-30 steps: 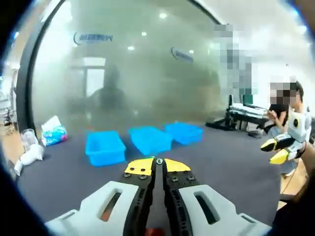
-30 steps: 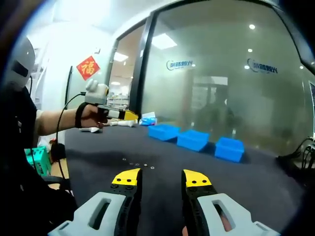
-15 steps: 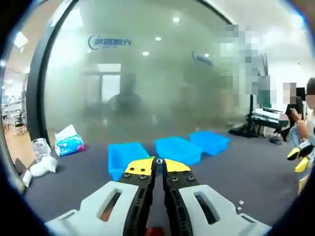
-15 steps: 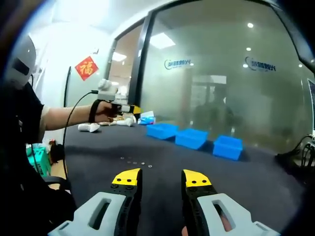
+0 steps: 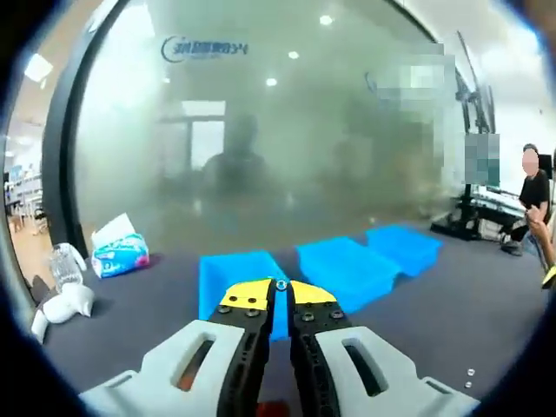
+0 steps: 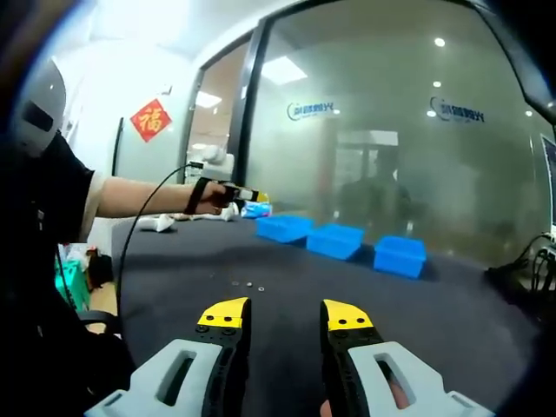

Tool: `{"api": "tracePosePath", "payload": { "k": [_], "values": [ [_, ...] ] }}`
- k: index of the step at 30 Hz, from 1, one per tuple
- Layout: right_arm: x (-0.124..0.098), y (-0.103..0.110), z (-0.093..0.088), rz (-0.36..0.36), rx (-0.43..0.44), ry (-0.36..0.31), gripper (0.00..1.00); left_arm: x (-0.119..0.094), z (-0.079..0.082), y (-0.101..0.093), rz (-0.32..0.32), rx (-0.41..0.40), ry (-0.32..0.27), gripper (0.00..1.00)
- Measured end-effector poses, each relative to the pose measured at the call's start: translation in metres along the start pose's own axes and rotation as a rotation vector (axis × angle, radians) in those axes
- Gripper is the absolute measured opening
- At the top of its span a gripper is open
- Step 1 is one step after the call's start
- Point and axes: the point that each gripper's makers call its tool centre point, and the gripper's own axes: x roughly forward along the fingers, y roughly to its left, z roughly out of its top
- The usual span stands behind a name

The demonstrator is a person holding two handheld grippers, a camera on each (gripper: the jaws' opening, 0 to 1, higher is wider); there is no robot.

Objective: Sort the screws, nuts, and washers into the corresponding bins

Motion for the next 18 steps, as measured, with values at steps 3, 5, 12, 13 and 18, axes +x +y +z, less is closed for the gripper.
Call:
{"api": "tracePosePath", "payload": {
  "k": [3, 5, 12, 13, 18],
  "values": [
    [-0.001, -0.001, -0.001, -0.001, 0.005, 0.001, 0.28, 0.010, 0.000, 0.000, 0.001, 0.008, 0.016, 0.05],
    [-0.001, -0.001, -0.002, -0.001, 0.006, 0.002, 0.28, 0.018, 0.000, 0.002, -0.003, 0.020, 0.020, 0.05],
    [-0.002, -0.001, -0.002, 0.003, 0.010, -0.002, 0.28, 0.041, -0.011, 0.031, 0.056, -0.050, 0.081, 0.05],
    [-0.002, -0.001, -0.001, 0.001, 0.006, -0.002, 0.28, 0.043, -0.013, 0.036, 0.064, -0.077, 0.084, 0.05],
    [-0.001, -0.001, 0.001, 0.003, 0.011, -0.009, 0.28, 0.050, -0.019, 0.047, 0.086, -0.067, 0.098, 0.06]
  ]
}}
